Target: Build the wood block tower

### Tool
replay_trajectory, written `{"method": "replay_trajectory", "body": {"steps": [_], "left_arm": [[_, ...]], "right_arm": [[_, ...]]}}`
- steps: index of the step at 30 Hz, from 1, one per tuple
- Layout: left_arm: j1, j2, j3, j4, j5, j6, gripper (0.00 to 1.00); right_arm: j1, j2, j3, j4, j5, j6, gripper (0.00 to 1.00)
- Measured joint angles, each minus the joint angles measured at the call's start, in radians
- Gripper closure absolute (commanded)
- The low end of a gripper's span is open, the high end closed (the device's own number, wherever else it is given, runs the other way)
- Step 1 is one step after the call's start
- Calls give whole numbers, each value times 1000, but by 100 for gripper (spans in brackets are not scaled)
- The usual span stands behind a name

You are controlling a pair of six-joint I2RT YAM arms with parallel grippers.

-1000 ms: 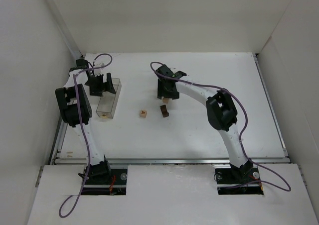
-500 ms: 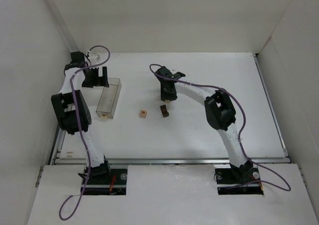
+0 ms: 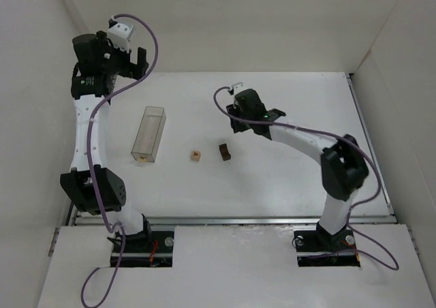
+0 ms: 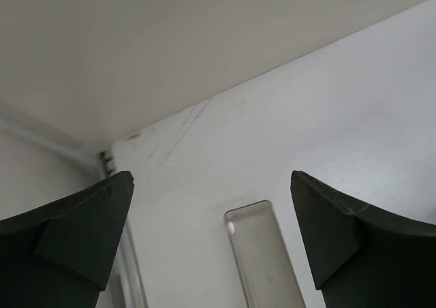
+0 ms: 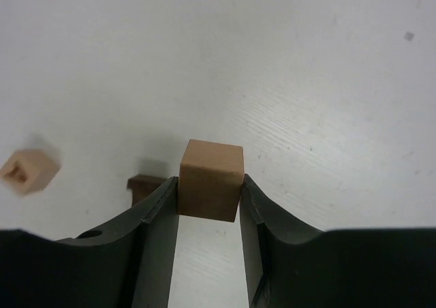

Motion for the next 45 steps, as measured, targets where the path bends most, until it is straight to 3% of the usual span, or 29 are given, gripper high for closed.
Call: {"method": "replay_trajectory", "body": {"steps": [4, 7, 12, 18, 24, 36, 41, 45], "left_arm": [[-19, 5, 49, -73, 259, 134, 3], [-143, 8, 69, -169, 283, 292, 9], [-441, 16, 63, -298, 266, 505, 14], [-557, 11, 46, -368, 251, 672, 29], [-616, 8, -20, -429, 242, 800, 38], [-621, 6, -23, -606, 309, 1056, 32], [-621, 6, -23, -680, 330, 1091, 32], [-627, 6, -23, -664, 353, 1033, 32]], "right_arm": [[-14, -295, -278, 305, -171, -204, 100], [-41, -441, -424, 511, -404, -367, 100], [-86, -464, -484, 669, -750, -532, 100], [-89, -461, -502, 763, -993, -624, 100], [-90, -476, -540, 813, -1062, -652, 100], [-89, -507, -573, 824, -1032, -672, 100], [-89, -512, -576, 837, -997, -682, 100], [-90, -512, -577, 839, -974, -686, 100]]}}
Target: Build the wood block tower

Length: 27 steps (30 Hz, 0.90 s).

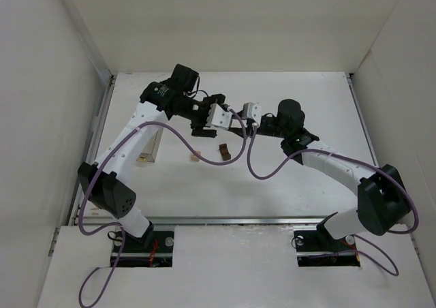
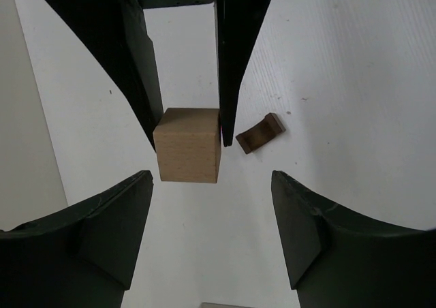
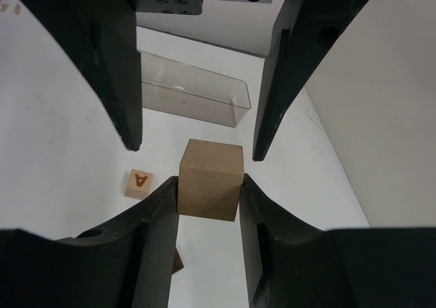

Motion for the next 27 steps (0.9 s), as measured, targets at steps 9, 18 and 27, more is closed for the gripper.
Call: {"method": "replay_trajectory", "body": {"steps": [9, 18, 27], "left_arm": [[-51, 0, 0, 65, -18, -119, 44], [-62, 0, 0, 116, -61, -175, 84], [-89, 2, -1, 131, -142, -223, 100]], "right_arm": [[0, 0, -1, 14, 20, 0, 100], [0, 0, -8, 20, 11, -3, 100], [-1, 0, -10, -9, 14, 6, 0]]}}
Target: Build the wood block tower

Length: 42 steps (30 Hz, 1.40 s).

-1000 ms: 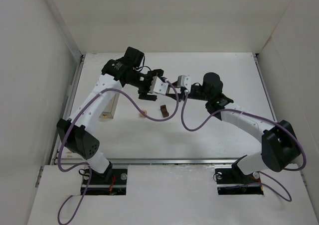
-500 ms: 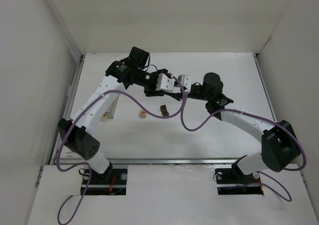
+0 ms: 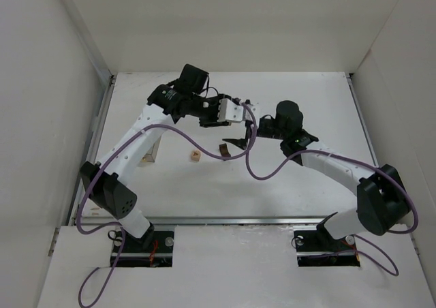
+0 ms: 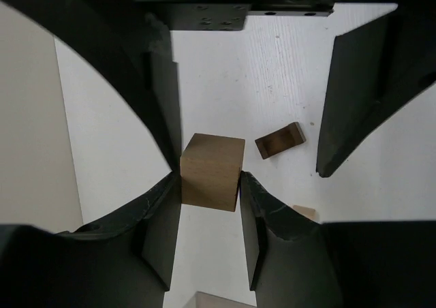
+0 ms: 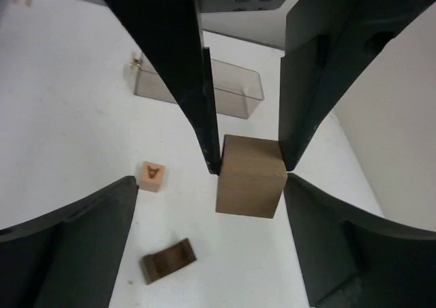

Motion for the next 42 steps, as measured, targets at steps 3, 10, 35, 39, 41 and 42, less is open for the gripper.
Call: {"method": "replay_trajectory", "body": {"steps": [3, 10, 35, 39, 41, 42], "left_arm": [[2, 5, -2, 34, -40, -43, 100], [34, 93, -64, 148, -141, -117, 100], [74, 645, 156, 171, -188, -22, 98], [60, 661, 156, 173, -193, -35, 92], [60, 661, 156, 174, -194, -47, 90], [60, 661, 156, 175, -194, -55, 88]], "right_arm": [[0, 0, -3, -26, 35, 2, 0], [-76, -163, -200, -9, 202, 40, 0], [-164, -594, -438, -103, 380, 58, 0], [-169, -594, -438, -108, 386, 58, 0], [-169, -594, -438, -108, 386, 58, 0], [-169, -594, -438, -108, 386, 58, 0]]}}
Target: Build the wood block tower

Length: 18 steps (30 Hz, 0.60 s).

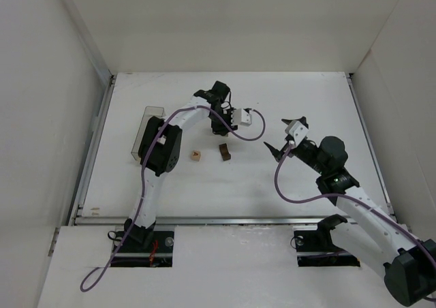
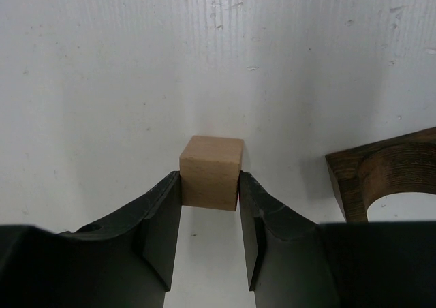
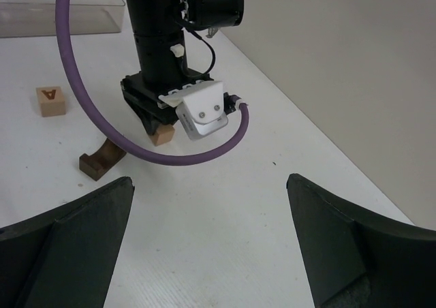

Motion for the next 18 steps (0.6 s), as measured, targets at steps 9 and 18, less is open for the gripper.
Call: {"method": "replay_trajectory", "body": {"steps": [9, 18], "left_arm": [[0, 0, 2, 7, -3, -71, 80], [-9, 2, 5, -2, -36, -100, 6]], "right_arm": [[0, 0, 0, -3, 0, 0, 0], [0, 0, 0, -8, 0, 0, 0]]}}
